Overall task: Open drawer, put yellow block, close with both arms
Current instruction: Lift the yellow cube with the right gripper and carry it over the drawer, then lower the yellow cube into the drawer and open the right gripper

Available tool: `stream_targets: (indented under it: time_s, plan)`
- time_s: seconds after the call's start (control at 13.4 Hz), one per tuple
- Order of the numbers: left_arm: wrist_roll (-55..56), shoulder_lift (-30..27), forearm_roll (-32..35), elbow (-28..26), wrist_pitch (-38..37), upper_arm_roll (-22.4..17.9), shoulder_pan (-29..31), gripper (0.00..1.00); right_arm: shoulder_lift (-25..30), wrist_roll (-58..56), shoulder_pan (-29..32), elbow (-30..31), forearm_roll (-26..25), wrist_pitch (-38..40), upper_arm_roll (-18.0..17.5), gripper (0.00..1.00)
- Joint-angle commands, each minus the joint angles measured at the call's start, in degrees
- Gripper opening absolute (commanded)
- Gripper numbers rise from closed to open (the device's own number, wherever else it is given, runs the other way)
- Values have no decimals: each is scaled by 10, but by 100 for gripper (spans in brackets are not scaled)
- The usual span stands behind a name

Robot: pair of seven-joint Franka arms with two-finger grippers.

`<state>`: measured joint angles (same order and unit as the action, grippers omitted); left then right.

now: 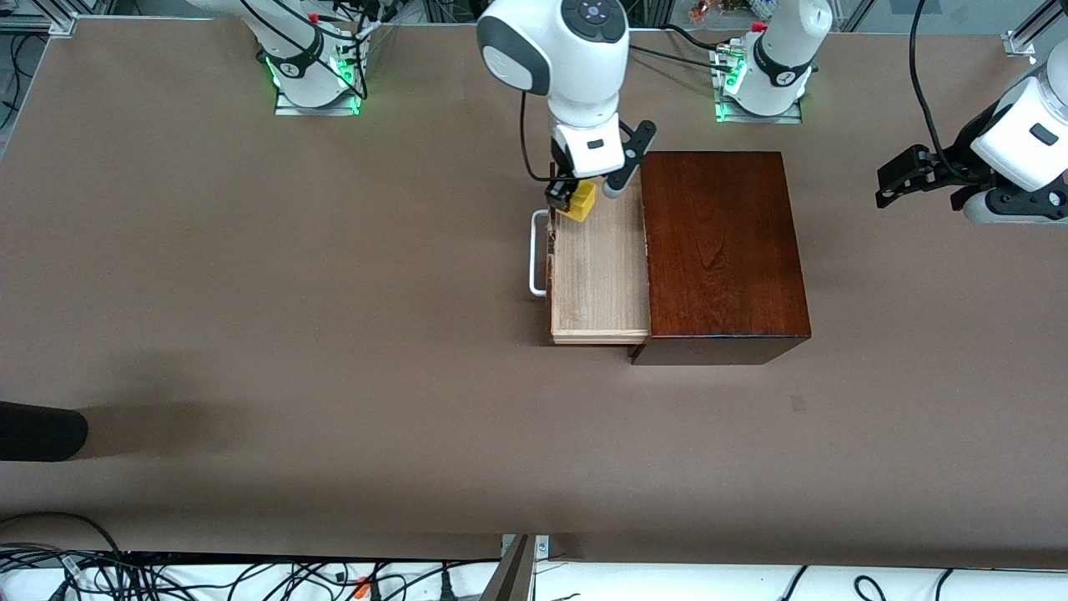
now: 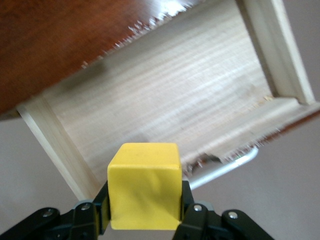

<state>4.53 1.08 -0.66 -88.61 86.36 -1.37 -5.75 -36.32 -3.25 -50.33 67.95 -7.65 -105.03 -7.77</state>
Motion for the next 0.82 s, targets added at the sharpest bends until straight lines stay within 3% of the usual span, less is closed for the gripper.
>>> stream_targets:
  time_s: [0.0,0.22,0.74]
  plan:
    - [-11,3,10,7,-8,6,6,100,-37,-3,-22,-42,-23,4,6,4]
    - [-11,3,9,8,-8,6,6,100,-52,-67,-35,-41,-61,5,6,4]
    - [-10,3,8,9,-9,6,5,100,-74,-155,-26,-15,-69,-31,7,6]
